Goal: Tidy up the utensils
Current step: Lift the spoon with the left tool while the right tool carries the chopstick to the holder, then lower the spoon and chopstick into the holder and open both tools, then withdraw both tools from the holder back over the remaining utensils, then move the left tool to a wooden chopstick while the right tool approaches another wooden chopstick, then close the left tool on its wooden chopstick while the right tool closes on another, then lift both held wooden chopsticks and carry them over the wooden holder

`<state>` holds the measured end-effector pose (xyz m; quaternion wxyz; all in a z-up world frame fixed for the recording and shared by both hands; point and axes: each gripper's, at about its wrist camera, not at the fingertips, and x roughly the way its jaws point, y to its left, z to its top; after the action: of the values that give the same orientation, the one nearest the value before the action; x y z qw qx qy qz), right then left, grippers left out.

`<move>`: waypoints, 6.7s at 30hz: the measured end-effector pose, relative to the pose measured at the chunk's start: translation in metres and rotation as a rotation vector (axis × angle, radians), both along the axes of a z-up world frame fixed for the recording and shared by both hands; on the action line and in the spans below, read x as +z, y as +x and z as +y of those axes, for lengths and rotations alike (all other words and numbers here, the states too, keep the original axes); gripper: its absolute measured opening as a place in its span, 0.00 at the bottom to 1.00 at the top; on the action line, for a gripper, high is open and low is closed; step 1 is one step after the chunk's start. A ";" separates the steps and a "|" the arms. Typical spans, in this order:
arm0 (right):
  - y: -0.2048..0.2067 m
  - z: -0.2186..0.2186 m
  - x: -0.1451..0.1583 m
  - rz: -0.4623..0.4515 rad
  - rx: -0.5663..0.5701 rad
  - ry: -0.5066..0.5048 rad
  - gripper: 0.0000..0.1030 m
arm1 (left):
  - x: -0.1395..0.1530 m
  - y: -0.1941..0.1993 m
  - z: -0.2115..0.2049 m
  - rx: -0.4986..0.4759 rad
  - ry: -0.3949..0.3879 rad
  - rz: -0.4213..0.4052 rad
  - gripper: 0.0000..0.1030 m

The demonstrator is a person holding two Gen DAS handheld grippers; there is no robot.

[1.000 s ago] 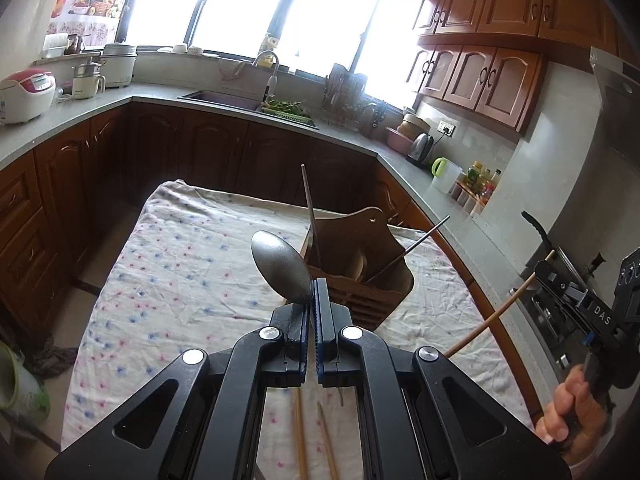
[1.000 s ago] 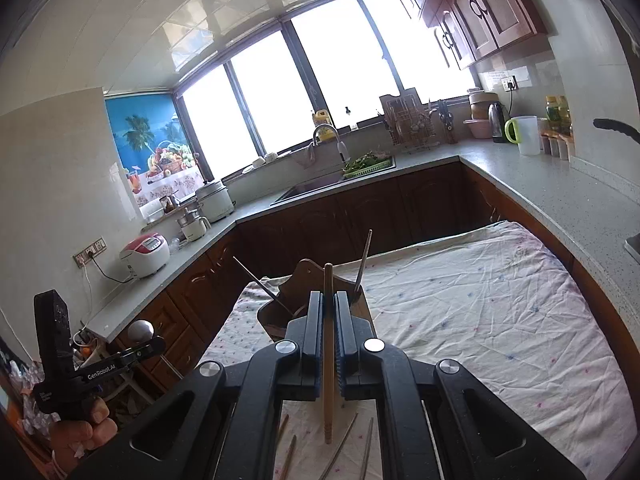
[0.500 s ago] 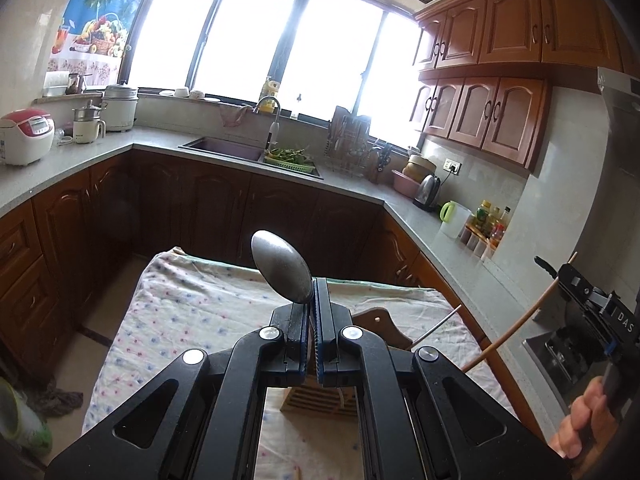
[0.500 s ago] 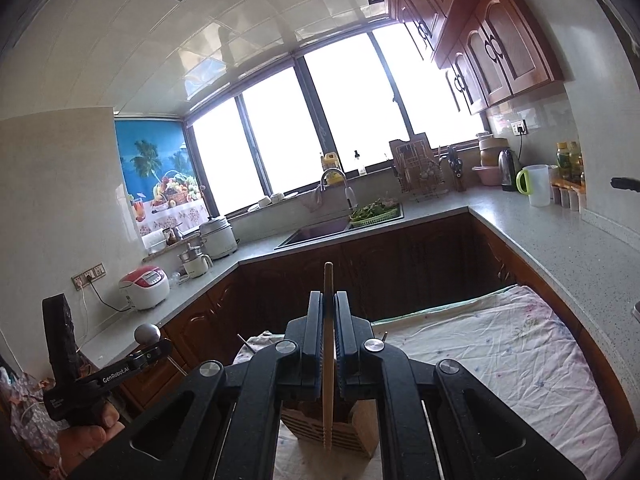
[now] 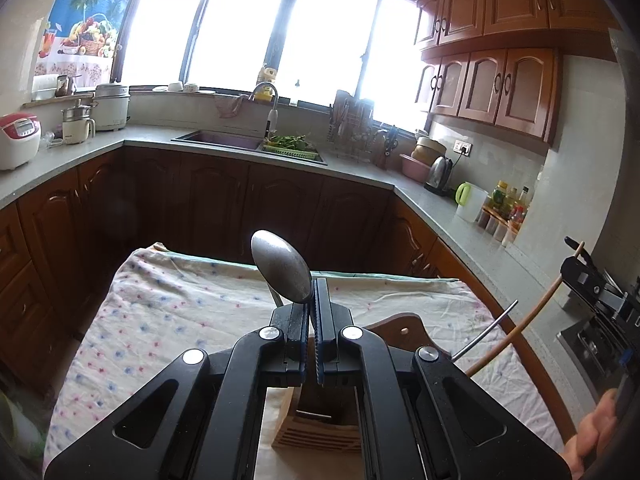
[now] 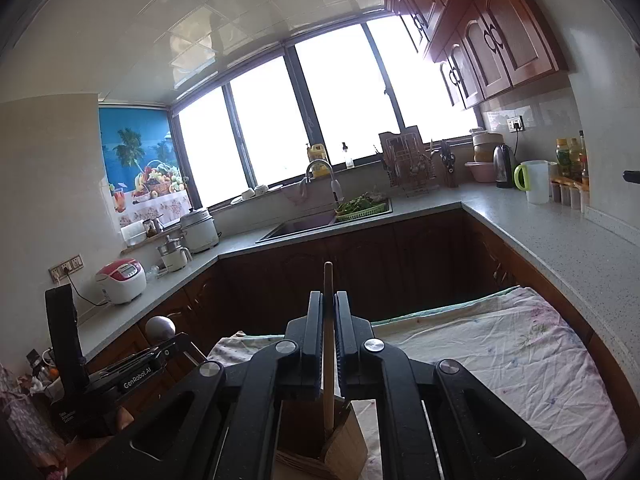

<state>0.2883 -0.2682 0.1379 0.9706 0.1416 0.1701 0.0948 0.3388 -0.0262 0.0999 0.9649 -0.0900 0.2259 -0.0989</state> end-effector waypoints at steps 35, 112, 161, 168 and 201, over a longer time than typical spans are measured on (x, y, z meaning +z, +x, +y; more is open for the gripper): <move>0.023 0.000 -0.046 0.141 0.003 0.034 0.10 | -0.051 0.017 -0.022 -0.095 0.025 0.151 0.04; -0.148 -0.020 -0.146 0.409 0.048 0.050 0.98 | -0.130 -0.174 0.027 -0.016 0.057 0.422 0.74; -0.034 -0.009 -0.199 0.625 0.019 -0.211 0.25 | -0.163 -0.095 -0.037 -0.187 0.293 0.521 0.08; -0.036 -0.017 -0.199 0.623 0.020 -0.146 0.06 | -0.163 -0.094 -0.036 -0.185 0.279 0.518 0.04; -0.137 -0.011 -0.048 0.270 0.081 -0.048 0.05 | -0.023 -0.189 0.027 -0.210 0.004 0.215 0.04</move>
<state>0.1511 -0.2788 0.0900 0.9374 0.1226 0.3069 0.1101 0.1497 0.0011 0.0774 0.9198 -0.0740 0.3361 -0.1886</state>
